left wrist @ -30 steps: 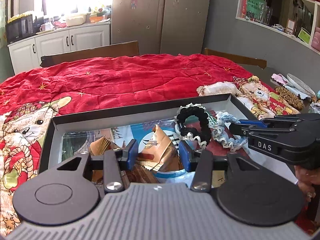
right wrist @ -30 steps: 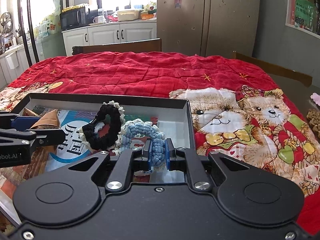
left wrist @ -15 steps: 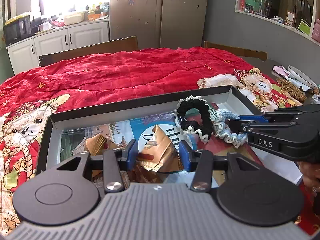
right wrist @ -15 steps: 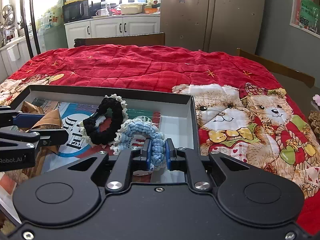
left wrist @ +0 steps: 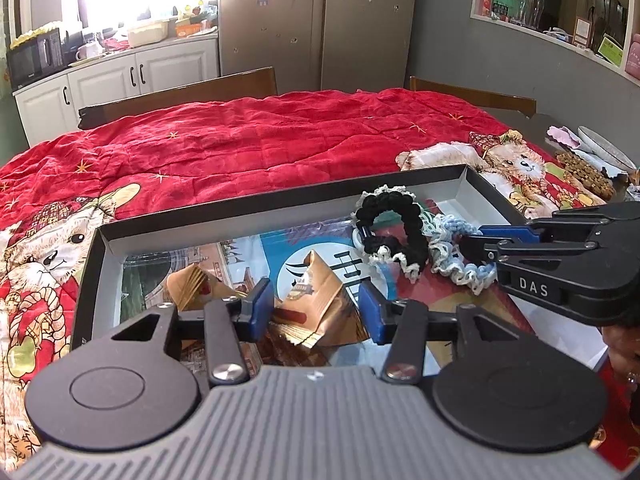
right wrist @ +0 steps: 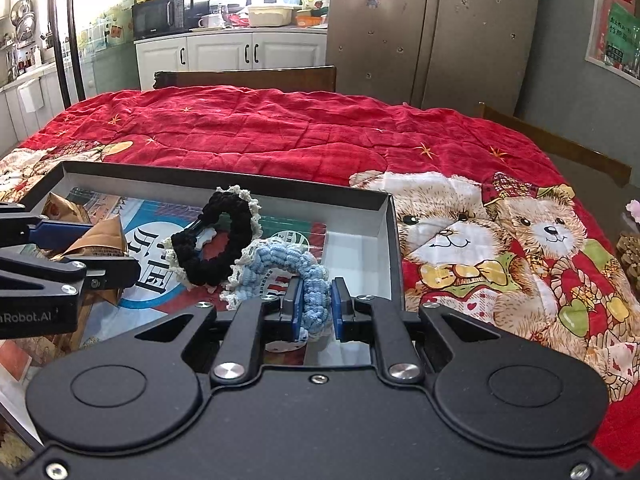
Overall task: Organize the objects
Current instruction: 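Lower the blue scrunchie and paper triangle into the box with both tools, then open the right tool to release the blue scrunchie while the left tool releases the triangle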
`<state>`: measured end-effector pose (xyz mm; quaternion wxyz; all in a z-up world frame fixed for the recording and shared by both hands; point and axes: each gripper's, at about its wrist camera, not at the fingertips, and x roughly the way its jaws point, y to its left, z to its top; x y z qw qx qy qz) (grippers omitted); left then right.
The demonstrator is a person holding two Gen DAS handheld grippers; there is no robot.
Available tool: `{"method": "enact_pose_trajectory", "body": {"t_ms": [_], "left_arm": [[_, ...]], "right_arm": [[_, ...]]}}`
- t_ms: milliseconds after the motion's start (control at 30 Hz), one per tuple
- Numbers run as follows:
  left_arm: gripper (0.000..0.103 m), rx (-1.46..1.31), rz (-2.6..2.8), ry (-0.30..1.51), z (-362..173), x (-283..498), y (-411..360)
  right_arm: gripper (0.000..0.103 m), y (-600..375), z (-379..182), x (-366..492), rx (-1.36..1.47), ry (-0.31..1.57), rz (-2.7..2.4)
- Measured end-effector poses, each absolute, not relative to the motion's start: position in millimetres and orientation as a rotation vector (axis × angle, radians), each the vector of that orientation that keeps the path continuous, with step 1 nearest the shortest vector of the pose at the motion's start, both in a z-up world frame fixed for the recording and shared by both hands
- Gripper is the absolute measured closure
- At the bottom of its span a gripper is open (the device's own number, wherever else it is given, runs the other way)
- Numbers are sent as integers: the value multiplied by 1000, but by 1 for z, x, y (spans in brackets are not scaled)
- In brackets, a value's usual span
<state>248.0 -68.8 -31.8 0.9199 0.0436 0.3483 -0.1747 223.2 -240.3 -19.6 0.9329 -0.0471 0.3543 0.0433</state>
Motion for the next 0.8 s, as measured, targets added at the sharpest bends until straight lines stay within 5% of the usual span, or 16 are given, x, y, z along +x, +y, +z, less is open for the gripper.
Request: {"method": "enact_pose_trajectory", "body": {"t_ms": [467,800], "left_arm": [[39,80,-352,709,-30,248,-67],[33,74,-353,692,-24,243,-67]], "right_arm": [[64,-244,-16,219,-65,690,75],[62,-246,-12,212,-66,643,66]]}}
